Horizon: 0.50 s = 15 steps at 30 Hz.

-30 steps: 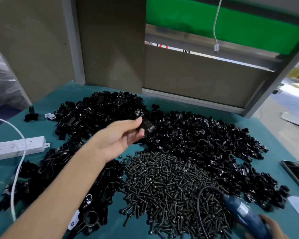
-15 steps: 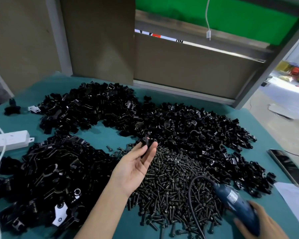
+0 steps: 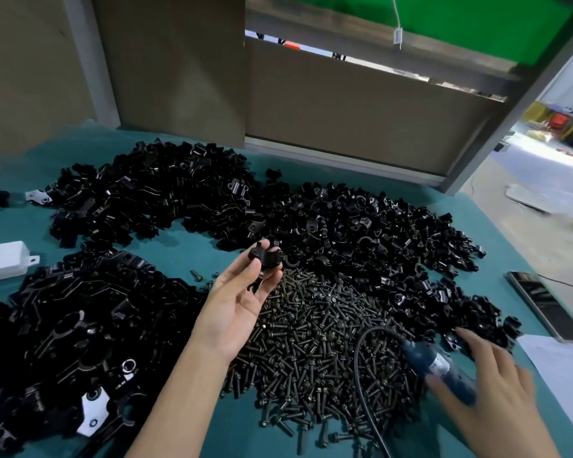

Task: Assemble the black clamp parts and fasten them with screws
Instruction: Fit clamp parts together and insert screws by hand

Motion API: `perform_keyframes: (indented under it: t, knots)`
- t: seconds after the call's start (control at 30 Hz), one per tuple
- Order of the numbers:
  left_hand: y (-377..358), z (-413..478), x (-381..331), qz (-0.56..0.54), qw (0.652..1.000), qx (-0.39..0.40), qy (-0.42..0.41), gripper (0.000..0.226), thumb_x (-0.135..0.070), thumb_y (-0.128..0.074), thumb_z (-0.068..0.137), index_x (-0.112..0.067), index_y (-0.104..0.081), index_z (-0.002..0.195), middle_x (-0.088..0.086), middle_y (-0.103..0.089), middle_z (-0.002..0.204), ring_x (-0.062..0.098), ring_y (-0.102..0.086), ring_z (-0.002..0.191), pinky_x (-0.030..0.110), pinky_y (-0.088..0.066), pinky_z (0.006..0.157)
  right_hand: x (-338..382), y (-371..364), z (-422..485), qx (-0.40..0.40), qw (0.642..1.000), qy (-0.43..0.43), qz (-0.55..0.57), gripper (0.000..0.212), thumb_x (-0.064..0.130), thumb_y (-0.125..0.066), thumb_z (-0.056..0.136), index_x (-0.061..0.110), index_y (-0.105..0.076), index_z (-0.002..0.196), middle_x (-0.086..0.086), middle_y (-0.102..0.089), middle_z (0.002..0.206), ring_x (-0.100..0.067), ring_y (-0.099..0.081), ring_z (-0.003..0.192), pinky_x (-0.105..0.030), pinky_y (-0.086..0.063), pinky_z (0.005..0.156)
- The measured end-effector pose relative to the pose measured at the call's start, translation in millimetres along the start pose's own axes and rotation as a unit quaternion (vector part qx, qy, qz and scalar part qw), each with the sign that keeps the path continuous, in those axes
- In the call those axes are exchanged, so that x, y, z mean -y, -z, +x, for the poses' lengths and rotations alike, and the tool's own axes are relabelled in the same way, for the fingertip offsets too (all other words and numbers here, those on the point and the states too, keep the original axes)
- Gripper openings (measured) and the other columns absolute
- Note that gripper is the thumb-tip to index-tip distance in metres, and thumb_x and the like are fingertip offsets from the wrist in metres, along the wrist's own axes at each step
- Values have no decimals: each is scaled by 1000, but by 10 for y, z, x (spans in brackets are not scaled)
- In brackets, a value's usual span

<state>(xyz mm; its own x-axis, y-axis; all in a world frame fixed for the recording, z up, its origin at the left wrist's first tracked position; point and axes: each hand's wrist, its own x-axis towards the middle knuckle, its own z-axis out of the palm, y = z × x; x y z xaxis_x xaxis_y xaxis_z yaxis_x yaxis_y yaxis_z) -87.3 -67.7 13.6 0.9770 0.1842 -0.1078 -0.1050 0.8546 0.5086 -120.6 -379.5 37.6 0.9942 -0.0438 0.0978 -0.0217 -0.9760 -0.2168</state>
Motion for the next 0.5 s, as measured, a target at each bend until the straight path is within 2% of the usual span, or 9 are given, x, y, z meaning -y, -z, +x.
perform_keyframes:
  t: [0.1, 0.17, 0.27, 0.33, 0.43, 0.5]
  knots:
    - [88, -27, -2, 6, 1000, 17, -9, 27, -8, -60, 82, -9, -80, 101, 10, -73, 114, 22, -71, 98, 29, -59, 81, 285, 143, 296, -23, 993, 89, 69, 53, 39, -74, 83, 25, -57, 130, 13, -52, 118, -22, -42, 123, -39, -36, 98]
    - [142, -58, 2, 20, 999, 32, -14, 28, -9, -60, 83, -11, -80, 102, 11, -73, 111, 22, -72, 96, 31, -59, 82, 493, 150, 551, -24, 987, 135, 82, 39, 42, -69, 87, 27, -62, 122, 18, -55, 113, -14, -46, 118, -31, -37, 94]
    - [188, -95, 10, 34, 999, 37, -20, 28, -8, -59, 84, -11, -79, 103, 13, -73, 111, 22, -72, 98, 32, -59, 81, 803, 41, 1054, -32, 976, 178, 119, 23, 28, -68, 92, 21, -69, 114, 9, -67, 109, -14, -58, 106, -32, -48, 93]
    - [207, -99, 4, 38, 998, 38, -24, 28, -7, -57, 85, -11, -79, 103, 13, -73, 111, 23, -72, 98, 33, -60, 81, 1005, -69, 1396, -33, 975, 190, 113, 19, 18, -65, 94, 19, -70, 113, 4, -70, 104, -16, -62, 99, -33, -54, 85]
    - [234, -89, -10, 28, 999, 38, -27, 29, -6, -55, 87, -10, -79, 103, 13, -73, 109, 25, -72, 95, 35, -60, 81, 1168, -266, 1835, -8, 981, 183, 63, 25, 11, -62, 94, 16, -68, 118, 1, -67, 99, -21, -63, 97, -32, -54, 77]
    - [242, -78, -15, 28, 999, 35, -28, 29, -6, -55, 86, -11, -79, 102, 12, -73, 108, 25, -73, 94, 35, -60, 81, 1200, -384, 2034, 24, 981, 190, 14, 33, 15, -66, 92, 16, -65, 125, -6, -64, 110, -25, -59, 107, -37, -55, 82]
